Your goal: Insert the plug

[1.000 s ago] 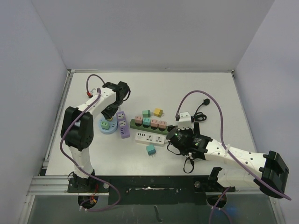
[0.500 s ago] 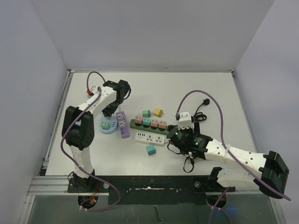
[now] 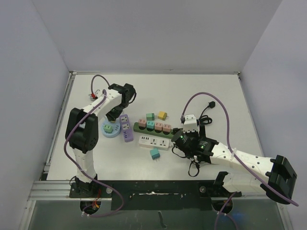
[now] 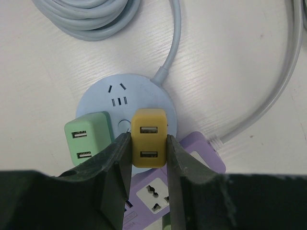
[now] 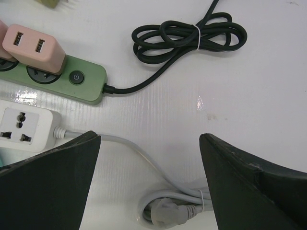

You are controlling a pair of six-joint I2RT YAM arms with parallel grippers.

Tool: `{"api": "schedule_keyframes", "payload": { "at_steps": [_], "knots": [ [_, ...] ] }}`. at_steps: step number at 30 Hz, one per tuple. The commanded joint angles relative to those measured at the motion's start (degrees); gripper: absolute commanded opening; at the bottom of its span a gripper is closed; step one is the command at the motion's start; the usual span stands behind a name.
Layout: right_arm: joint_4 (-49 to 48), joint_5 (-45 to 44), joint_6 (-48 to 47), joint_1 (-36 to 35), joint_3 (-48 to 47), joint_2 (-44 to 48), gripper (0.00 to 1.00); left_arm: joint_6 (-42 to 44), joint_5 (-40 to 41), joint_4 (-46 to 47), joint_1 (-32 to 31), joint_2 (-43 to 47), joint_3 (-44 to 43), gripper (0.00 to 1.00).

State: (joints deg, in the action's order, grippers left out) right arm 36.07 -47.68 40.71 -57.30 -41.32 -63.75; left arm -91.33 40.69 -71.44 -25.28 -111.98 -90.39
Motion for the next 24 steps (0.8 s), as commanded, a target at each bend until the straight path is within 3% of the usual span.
{"api": "schedule_keyframes", "payload": {
  "at_steps": [1, 14, 24],
  "knots": [
    [-2.06, -1.02, -0.32, 0.58, 0.26, 0.46, 0.87, -2.37, 2.18, -1.35, 0.08, 0.02, -0.08, 0.04],
    [-3.21, -0.67, -1.2, 1.38, 1.3, 1.27, 0.87, -3.28, 1.72, -1.69, 0.26, -0.34, 0.39, 0.05],
    [-3.25, -0.32, -1.16, 1.66, 1.76, 2.33, 0.87, -7.18, 0.45, -3.6, -1.04, -5.69, -0.62, 0.04]
  ]
}}
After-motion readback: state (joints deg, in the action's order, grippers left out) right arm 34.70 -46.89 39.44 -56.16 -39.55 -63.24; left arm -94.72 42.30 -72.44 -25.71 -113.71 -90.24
